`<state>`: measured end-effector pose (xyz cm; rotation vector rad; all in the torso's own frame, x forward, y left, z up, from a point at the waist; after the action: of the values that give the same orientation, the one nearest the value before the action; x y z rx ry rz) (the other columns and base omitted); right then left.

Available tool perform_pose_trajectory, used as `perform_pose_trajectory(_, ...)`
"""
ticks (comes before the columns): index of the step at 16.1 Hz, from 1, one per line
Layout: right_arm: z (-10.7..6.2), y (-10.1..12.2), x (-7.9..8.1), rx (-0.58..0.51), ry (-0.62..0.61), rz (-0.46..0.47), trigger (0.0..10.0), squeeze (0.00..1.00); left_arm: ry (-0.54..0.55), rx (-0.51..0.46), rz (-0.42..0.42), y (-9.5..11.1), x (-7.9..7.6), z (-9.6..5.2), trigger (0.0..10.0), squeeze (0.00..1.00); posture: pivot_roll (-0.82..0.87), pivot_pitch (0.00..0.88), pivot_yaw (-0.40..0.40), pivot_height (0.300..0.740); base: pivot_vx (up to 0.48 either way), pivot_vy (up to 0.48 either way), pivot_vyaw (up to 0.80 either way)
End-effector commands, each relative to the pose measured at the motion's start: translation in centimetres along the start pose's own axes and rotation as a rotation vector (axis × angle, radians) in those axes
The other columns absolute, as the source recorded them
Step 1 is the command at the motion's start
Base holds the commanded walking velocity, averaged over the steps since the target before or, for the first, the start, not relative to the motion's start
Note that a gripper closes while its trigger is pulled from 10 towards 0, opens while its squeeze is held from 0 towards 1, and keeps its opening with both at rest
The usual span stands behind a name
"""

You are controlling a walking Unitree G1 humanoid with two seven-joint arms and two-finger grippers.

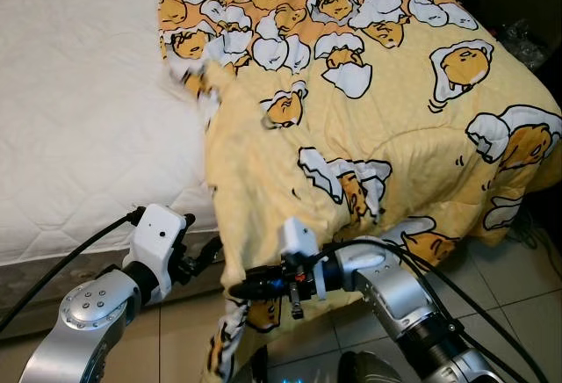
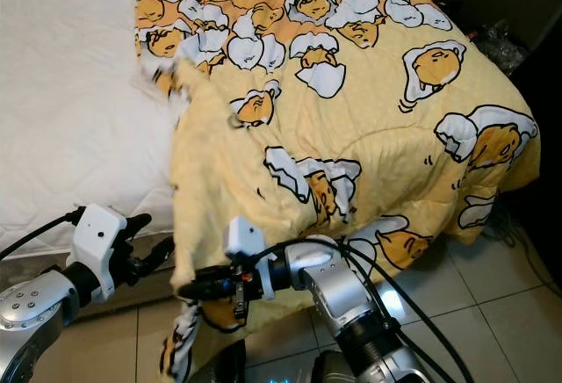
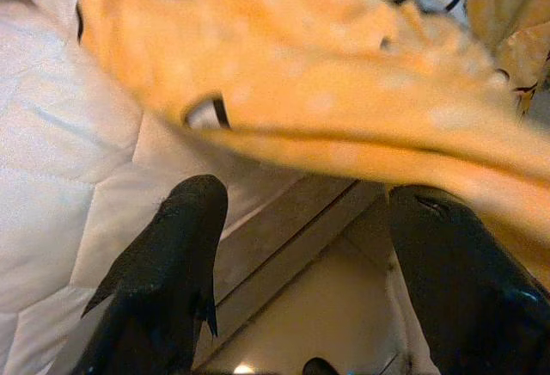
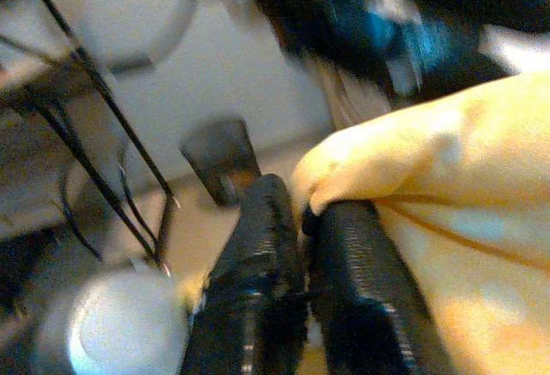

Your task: Clean up the room

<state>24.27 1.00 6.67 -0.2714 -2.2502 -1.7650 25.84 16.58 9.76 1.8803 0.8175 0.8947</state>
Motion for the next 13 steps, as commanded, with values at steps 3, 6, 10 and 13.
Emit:
perform_pose_trajectory(3,-0.5,-0.8,-2.5,0.020,-0.210,0.010,10.0,1.00,-0.011,0.003,0.017,0.0,0.1,0.2,10.0,0.00,0.08,0.105,0.087,0.740,0.000,0.000,0.00)
perform_pose_trajectory(6,-0.9,-1.0,-2.4,-0.018,-0.238,0.032,10.0,1.00,-0.004,0.007,0.023,-0.1,0.4,0.4,10.0,0.00,0.08,0.096,0.090,0.740,0.000,0.000,0.00)
perform_pose_trajectory(10,-4.2,-0.3,-3.1,-0.136,-0.423,0.070,10.0,1.00,0.082,0.003,-0.030,-0.5,1.2,1.3,10.0,0.00,0.05,0.070,0.080,0.740,0.000,0.000,0.00)
perform_pose_trajectory(13,-10.9,0.1,-5.9,-0.312,-0.889,0.136,10.0,1.00,0.229,-0.045,-0.068,0.1,1.9,2.3,10.0,0.00,0.00,0.046,0.084,0.740,0.000,0.000,0.00)
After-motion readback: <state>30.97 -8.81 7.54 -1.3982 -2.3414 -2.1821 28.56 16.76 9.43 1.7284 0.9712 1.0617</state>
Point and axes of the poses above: a point about 5 cm out from each wrist's last joint towards the gripper, its own z axis pointing out of the wrist towards the gripper, its own y axis along the axis of the wrist's last joint, x = y × z, the point moved 5 cm from there along z, pointing out of the wrist towards the gripper, and after that the axes turned 9 degrees about z, right-handed, at the moved point
